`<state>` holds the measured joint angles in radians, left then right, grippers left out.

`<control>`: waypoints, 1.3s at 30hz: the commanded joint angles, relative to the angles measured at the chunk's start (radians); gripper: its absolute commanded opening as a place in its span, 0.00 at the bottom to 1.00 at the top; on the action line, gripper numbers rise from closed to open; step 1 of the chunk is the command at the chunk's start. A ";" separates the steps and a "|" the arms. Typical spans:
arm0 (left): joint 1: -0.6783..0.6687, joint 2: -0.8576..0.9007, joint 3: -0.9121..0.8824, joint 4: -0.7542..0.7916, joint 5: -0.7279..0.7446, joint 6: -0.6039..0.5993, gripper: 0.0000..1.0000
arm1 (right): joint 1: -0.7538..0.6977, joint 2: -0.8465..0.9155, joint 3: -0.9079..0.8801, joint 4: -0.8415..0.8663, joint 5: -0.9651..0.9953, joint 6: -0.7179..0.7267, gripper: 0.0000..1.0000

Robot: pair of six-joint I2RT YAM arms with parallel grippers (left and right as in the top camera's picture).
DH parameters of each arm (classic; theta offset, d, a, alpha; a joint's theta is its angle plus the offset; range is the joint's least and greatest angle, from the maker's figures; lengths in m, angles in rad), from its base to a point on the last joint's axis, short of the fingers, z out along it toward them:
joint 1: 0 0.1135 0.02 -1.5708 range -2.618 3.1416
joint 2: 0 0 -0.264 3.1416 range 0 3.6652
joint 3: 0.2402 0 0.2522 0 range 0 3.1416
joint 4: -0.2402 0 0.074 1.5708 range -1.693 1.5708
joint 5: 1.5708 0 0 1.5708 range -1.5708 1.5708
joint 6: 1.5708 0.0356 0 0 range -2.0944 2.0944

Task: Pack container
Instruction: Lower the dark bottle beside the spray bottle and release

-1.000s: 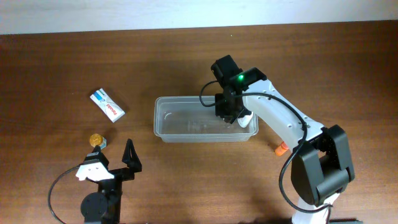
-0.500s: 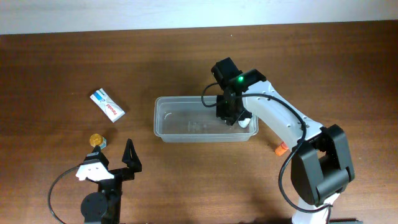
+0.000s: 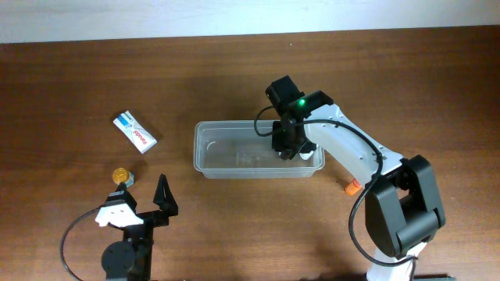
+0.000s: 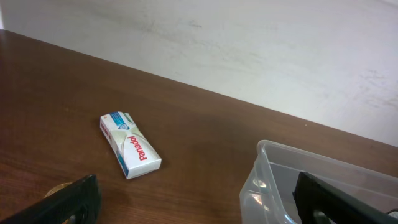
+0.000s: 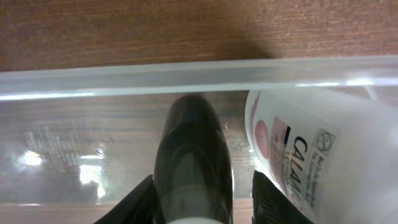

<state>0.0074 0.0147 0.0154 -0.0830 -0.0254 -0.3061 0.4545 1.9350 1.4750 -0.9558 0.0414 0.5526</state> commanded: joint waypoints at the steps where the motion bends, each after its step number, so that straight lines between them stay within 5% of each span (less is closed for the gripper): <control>1: 0.004 -0.010 -0.006 0.000 0.011 0.008 0.99 | 0.009 0.003 -0.002 0.010 0.023 0.010 0.44; 22: 0.004 -0.010 -0.006 0.000 0.011 0.008 0.99 | 0.009 0.001 0.087 -0.011 0.028 -0.047 0.45; 39: 0.004 -0.010 -0.006 0.000 0.011 0.009 0.99 | 0.009 -0.025 0.542 -0.431 0.113 -0.063 0.51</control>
<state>0.0074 0.0147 0.0154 -0.0826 -0.0254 -0.3061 0.4545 1.9347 1.8896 -1.3025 0.1284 0.5060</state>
